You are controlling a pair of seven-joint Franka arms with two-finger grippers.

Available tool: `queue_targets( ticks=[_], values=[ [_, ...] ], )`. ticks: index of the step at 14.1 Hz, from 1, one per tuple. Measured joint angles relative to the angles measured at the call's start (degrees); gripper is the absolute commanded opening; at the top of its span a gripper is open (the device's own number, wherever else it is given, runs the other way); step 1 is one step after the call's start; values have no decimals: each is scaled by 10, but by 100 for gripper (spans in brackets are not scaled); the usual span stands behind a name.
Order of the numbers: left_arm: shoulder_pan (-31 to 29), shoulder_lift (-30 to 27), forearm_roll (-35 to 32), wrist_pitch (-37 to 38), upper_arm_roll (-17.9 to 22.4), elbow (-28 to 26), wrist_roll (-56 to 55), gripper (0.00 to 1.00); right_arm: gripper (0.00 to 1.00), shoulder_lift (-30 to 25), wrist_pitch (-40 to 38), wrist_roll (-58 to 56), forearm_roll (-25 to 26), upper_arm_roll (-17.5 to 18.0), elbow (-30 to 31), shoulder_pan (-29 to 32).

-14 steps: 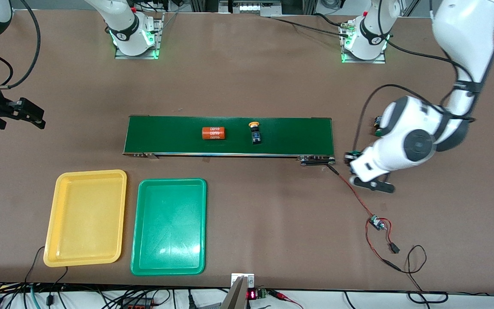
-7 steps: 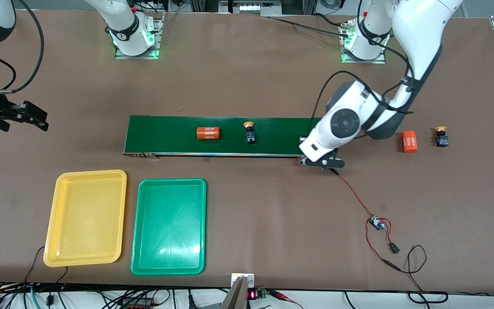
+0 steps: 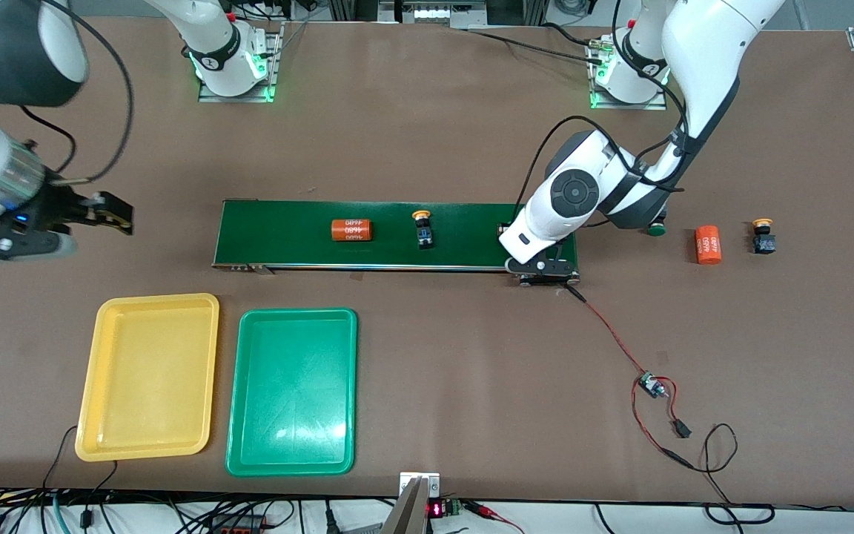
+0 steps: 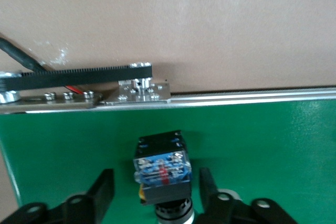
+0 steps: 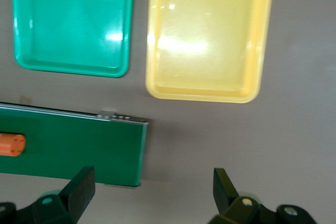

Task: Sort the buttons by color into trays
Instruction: 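Grasp the yellow button with the right gripper while the left gripper grasps a cylinder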

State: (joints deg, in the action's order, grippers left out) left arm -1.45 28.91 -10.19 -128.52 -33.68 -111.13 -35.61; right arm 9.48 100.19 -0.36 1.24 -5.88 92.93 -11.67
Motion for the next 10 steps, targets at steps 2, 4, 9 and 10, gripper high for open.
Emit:
queue_targets(
  ticks=[2, 4, 9, 10],
  values=[
    [-5, -22, 0, 0, 1, 2, 0, 100, 100, 21, 16, 46, -24, 1, 0, -25],
    [-22, -54, 0, 4, 8, 3, 3, 100, 100, 44, 38, 81, -33, 2, 0, -58],
    [-57, -89, -1, 15, 129, 0, 230, 100, 100, 115, 113, 155, -34, 4, 1, -156],
    [-61, -87, -1, 19, 155, -4, 284, 100, 100, 129, 129, 179, -34, 4, 1, -175]
  ],
)
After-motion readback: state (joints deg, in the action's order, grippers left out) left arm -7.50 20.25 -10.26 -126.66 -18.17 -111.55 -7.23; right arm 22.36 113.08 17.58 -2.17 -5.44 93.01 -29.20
